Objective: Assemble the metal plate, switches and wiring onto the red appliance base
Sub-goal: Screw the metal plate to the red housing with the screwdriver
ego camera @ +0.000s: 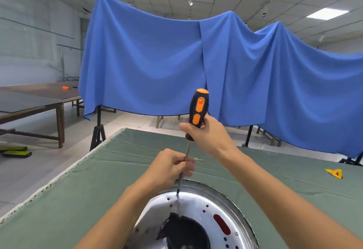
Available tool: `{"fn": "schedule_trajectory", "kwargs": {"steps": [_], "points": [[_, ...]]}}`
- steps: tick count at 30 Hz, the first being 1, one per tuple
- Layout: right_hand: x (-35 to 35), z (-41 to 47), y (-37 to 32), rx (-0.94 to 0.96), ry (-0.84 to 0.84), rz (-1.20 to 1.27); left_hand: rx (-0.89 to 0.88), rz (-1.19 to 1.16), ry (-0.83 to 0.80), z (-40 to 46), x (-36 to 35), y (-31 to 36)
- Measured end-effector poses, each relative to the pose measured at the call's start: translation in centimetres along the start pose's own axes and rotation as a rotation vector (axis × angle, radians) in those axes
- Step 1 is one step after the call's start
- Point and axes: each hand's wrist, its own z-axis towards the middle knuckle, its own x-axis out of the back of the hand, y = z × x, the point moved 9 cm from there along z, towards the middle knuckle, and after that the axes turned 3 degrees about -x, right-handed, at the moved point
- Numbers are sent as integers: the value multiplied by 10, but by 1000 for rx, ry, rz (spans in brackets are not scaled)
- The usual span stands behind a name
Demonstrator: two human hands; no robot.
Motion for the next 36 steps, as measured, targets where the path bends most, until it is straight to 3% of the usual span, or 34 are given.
{"fn": "schedule_trajectory", "kwargs": {"steps": [2,4,10,13,16,18,24,27,31,36], "points": [[-7,-1,-4,20,-127,264,11,-15,-69,1,-7,-1],[-8,-1,-3,56,-131,276,18,6,-116,1,-12,0],[12,3,9,59,152,117,-113,175,130,1,15,19],[8,3,9,8,80,111,-169,203,86,1,13,22],[1,1,6,-25,-48,316,-213,282,27,0,9,23],[4,1,5,-7,-5,354,-211,291,2,1,9,23],[6,-8,12,23,258,333,-137,79,28,2,7,14],[-7,-8,3,69,134,332,-84,-36,-5,2,6,7],[-10,-7,3,75,-27,541,-60,-16,-124,3,-3,4],[3,-1,6,106,146,518,-139,-65,27,7,6,10]]}}
